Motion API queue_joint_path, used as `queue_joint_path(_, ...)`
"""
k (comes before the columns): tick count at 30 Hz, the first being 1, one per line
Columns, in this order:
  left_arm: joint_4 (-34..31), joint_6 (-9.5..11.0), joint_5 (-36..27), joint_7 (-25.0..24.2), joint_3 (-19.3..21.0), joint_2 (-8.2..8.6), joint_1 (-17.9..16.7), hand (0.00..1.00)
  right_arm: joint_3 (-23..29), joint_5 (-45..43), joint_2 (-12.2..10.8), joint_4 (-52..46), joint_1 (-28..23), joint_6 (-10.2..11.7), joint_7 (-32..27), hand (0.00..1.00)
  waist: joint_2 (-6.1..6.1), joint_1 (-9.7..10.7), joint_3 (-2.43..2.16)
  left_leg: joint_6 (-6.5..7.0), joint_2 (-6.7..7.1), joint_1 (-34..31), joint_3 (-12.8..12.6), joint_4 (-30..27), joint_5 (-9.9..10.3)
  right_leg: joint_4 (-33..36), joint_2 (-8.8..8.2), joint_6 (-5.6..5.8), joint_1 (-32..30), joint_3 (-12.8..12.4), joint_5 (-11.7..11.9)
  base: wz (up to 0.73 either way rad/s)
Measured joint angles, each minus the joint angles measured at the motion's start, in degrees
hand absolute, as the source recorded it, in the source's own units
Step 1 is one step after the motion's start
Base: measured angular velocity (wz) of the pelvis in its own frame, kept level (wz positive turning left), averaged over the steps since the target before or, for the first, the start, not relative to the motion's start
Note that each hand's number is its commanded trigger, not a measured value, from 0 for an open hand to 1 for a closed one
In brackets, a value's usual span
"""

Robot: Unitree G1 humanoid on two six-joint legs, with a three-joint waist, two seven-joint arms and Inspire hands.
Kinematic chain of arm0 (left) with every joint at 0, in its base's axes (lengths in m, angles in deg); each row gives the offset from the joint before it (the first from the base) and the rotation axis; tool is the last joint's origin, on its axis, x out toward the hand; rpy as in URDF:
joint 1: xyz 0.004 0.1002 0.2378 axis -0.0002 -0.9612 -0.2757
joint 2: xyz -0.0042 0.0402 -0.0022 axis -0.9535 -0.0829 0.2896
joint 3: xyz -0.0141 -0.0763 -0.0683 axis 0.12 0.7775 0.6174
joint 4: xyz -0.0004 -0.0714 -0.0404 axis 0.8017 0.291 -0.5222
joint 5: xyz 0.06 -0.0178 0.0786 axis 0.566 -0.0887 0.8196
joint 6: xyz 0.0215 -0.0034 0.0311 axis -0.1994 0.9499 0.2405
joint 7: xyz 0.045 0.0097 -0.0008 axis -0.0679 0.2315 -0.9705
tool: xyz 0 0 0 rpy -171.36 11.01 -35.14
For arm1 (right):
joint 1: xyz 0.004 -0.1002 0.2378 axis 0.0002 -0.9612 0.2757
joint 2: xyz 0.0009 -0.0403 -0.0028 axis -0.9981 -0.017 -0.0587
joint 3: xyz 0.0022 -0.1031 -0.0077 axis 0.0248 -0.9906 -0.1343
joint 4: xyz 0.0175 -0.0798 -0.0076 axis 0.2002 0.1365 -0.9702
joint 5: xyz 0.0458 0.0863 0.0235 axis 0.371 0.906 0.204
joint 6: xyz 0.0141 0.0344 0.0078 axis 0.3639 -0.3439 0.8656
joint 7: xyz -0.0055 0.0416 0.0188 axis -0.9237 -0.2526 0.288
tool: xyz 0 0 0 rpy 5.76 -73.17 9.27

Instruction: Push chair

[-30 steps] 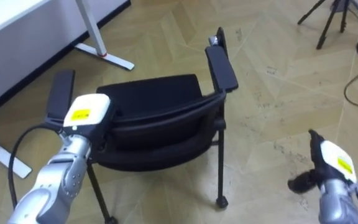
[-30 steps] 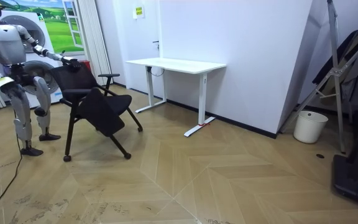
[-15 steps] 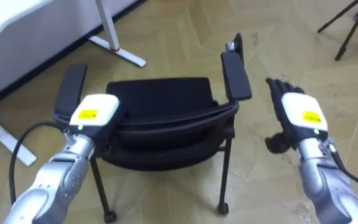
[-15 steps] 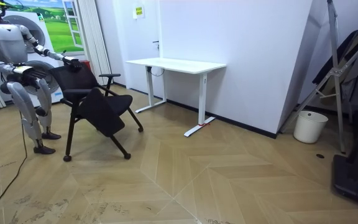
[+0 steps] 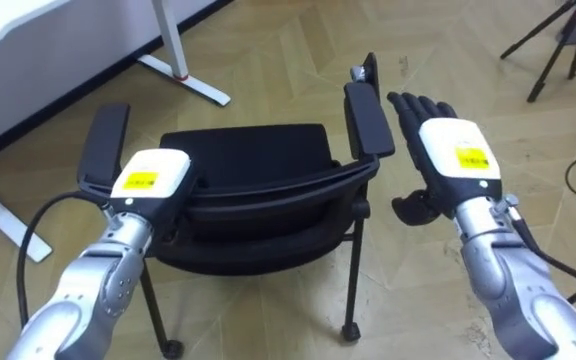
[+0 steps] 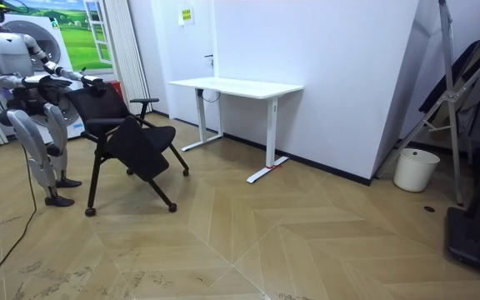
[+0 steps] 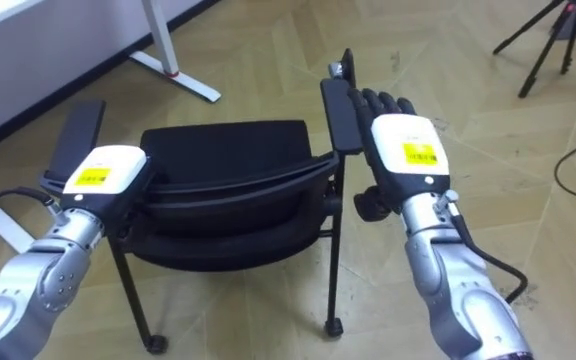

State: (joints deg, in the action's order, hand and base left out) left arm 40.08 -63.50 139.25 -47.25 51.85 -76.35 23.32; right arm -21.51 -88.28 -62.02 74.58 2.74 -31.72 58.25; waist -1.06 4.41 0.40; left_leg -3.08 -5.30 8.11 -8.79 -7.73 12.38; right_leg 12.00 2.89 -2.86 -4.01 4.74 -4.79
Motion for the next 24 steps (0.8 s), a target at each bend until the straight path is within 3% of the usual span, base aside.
queue_joint_path(11,0.01,0.19,0.55,-0.32,-0.06,-0.04,0.16,1.0,-6.39,-1.73,0.01,-1.45,0.3,0.07,4.3,0.0,0.45,-0.2,-0.08,0.0,0.02,0.12,0.16,0.06,0.0,0.32,-0.09,-0.03,0.02,0.14,-0.04,0.0)
queue_joint_path(18,0.82,0.46,0.86,-0.3,-0.57,0.02,1.28,1.0,-11.05,-2.01,0.0,-3.04,2.94,0.11,10.44,0.0,0.78,-0.15,0.17,0.0,0.03,-0.15,0.42,0.1,0.0,0.16,-0.25,-0.02,0.09,0.49,-0.06,0.05)
queue_joint_path(24,1.39,1.09,0.94,0.03,-2.27,0.18,2.87,1.0,-12.6,-1.92,0.01,-3.0,2.99,-0.48,12.13,0.0,0.6,-0.78,0.28,0.0,0.06,-0.63,1.04,0.07,0.0,-0.27,-0.59,0.01,0.31,1.93,-0.06,0.09)
